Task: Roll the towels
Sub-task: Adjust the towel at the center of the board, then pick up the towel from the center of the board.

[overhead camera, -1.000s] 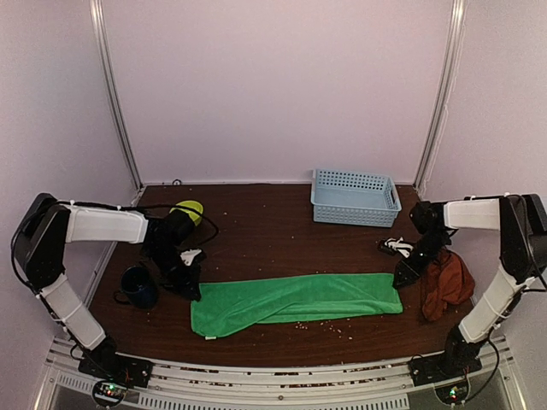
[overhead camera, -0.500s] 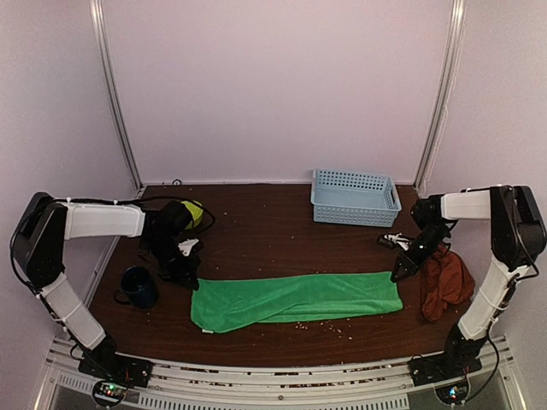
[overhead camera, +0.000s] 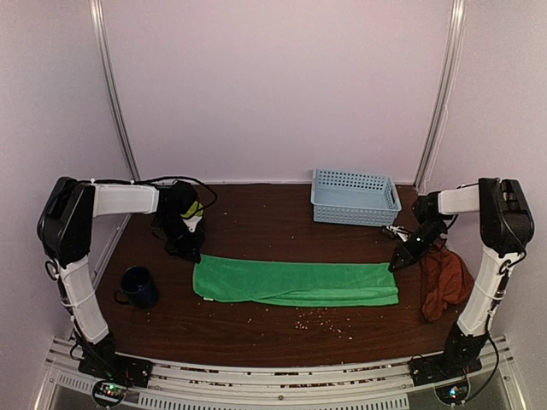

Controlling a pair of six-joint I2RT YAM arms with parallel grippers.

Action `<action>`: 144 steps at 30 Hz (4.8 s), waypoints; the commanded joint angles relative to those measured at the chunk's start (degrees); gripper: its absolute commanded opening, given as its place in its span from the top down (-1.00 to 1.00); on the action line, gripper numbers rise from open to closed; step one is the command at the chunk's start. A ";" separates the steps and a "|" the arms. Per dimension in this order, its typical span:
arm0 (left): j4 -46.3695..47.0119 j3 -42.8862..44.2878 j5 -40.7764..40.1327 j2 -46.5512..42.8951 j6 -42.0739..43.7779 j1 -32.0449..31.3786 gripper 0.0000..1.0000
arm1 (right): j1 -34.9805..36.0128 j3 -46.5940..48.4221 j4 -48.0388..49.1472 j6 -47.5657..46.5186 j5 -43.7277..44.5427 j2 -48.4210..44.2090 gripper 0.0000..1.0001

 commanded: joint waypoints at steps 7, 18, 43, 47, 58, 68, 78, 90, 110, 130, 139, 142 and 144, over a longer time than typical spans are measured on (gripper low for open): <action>-2.51 2.68 -8.96 -6.48 -1.87 -3.19 0.09 | 0.06 -4.19 2.82 4.22 5.74 -14.01 0.42; 13.84 9.31 16.52 1.30 5.49 -20.03 0.13 | 3.82 -9.21 -4.36 -7.47 2.45 -15.62 0.49; 15.11 20.19 27.89 18.75 6.87 -30.05 0.39 | 7.98 -13.52 -6.75 -17.60 3.05 -18.19 0.87; 18.65 14.14 30.88 14.82 8.45 -30.83 0.47 | 8.38 -18.08 -6.34 -24.16 5.04 -26.42 0.88; 18.35 3.88 27.51 6.00 12.23 -30.96 0.32 | 16.34 -29.26 1.60 -26.96 15.15 -49.34 0.41; 9.08 6.31 3.09 1.26 4.40 -23.33 0.19 | 15.75 -16.76 8.23 -7.38 12.58 -28.27 0.43; 5.78 0.09 -5.04 -0.73 0.77 -13.33 0.12 | 13.80 -10.44 15.35 -0.28 20.23 -12.91 0.48; 10.15 6.53 -13.63 8.93 -1.95 -10.34 0.10 | 13.43 -4.06 22.87 7.17 29.02 -2.77 0.47; 5.56 -6.42 -17.61 -7.51 -3.04 -10.00 -0.15 | 9.34 -7.89 4.15 8.43 16.32 -16.25 -0.04; 10.59 -14.83 -13.75 -6.29 -3.52 -7.61 -0.13 | 8.35 -5.33 9.59 13.29 17.31 -5.55 -0.10; 12.54 -16.29 -10.90 -5.81 -4.04 -7.47 -0.02 | 7.26 -4.53 10.89 13.63 15.57 -3.79 0.30; 13.09 -16.85 -8.64 -6.33 -3.62 -7.53 0.03 | 6.36 -3.96 10.80 13.19 13.09 -3.88 0.52; 14.54 -17.83 -6.50 -7.37 -3.44 -7.57 0.04 | 5.34 -3.50 10.63 12.81 9.30 -4.38 0.63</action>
